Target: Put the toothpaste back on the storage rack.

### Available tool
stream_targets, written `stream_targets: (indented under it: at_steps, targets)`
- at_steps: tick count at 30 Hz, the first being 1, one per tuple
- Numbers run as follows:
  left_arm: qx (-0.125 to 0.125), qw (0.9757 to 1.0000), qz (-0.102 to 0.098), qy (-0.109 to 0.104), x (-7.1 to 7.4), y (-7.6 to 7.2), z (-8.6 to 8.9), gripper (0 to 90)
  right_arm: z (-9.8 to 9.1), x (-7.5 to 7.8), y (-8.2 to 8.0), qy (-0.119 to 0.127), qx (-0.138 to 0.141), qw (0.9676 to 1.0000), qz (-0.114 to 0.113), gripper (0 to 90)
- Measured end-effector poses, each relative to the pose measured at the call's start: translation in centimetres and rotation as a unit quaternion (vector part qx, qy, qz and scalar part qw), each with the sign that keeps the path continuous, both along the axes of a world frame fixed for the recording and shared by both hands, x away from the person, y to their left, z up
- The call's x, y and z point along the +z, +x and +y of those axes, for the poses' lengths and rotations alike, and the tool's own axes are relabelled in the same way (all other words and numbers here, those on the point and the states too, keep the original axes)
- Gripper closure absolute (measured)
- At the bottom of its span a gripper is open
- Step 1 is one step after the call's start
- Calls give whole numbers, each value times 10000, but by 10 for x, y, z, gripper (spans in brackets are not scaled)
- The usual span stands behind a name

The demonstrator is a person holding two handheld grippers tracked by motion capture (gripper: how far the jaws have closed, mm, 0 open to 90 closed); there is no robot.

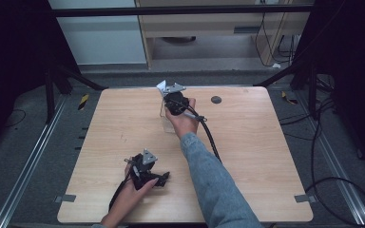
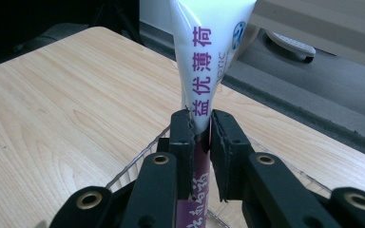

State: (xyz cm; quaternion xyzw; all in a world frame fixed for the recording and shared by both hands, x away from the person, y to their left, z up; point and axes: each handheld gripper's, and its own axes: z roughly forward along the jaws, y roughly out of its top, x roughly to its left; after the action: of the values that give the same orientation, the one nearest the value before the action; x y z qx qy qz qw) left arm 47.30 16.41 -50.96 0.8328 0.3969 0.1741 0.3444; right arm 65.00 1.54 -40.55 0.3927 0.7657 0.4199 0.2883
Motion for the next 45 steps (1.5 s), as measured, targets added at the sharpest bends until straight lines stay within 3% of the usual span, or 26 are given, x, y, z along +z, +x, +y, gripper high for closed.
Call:
stream_targets:
  at_steps: [15, 32, 42, 45]
  targets:
    - [0, 10000, -5, 3, 0, 0, 0, 0, -7, 1, -2, 25, -34, 10000, 45, 798]
    - [1, 10000, -3, 1, 0, 0, 0, 0, -26, 3, -27, 63, 23, 10000, 71, 791]
    - [-1, 10000, -2, -3, 0, 0, 0, 0, -32, 9, -38, 9, 306, 9993, 199, 721]
    - [-5, 10000, -2, -5, 0, 0, 0, 0, -33, 11, -41, 58, 336, 9992, 218, 658]
